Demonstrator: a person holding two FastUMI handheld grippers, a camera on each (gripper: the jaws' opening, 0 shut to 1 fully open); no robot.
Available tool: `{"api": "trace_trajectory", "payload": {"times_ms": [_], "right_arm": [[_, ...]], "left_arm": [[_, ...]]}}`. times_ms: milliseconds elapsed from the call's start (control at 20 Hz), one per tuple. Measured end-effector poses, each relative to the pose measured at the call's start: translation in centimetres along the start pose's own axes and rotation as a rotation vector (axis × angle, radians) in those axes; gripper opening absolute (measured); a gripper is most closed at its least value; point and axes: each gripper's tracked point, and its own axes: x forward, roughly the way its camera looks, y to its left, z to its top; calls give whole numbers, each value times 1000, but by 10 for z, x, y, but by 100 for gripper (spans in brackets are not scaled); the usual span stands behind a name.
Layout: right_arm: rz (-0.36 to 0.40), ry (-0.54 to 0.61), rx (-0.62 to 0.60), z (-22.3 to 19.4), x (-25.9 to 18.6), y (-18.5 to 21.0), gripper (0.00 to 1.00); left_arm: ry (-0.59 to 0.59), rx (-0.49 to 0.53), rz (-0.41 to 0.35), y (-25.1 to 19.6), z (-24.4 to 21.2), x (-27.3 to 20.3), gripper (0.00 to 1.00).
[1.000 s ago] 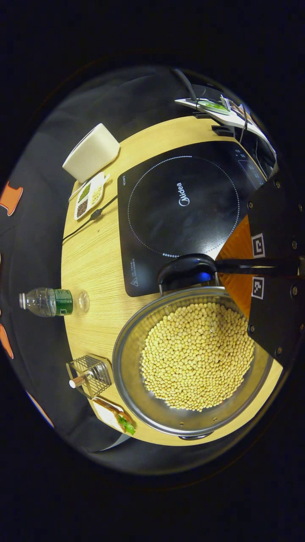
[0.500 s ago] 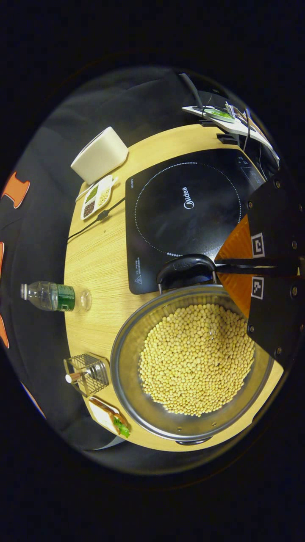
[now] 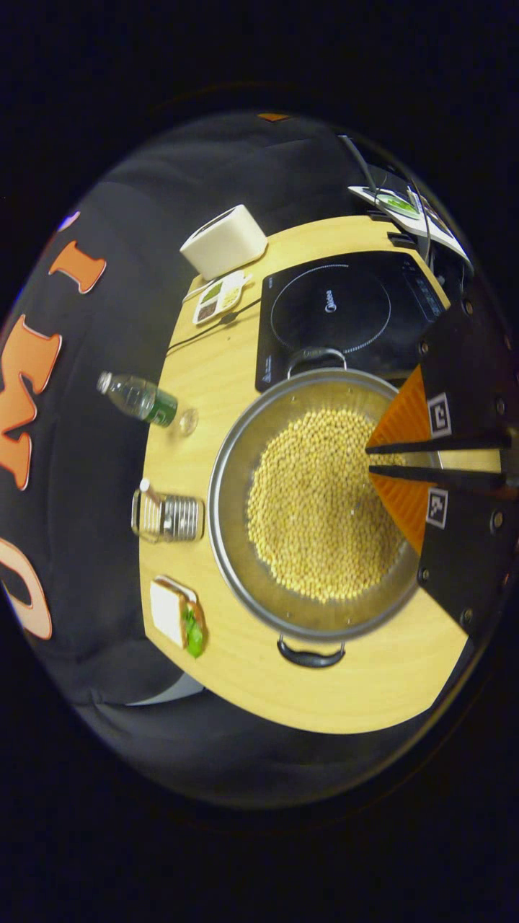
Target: First push the handle of the pot to place it horizontally, then grasp the pot with both hands and set it on the induction cooktop.
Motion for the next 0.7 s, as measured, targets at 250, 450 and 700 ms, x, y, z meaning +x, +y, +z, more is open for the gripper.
{"api": "trace_trajectory", "payload": {"times_ms": [250,450,700], "right_arm": [[81,89,-20,-24,26,69,94],[136,192,-24,-51,43,121,94],[190,342,-2,-88,59,179,94]], "left_arm": [[-38,-33,75,72,18,-18,61],[-33,-24,108,121,20,-16,71],[-21,4,87,148,23,3,87]]}}
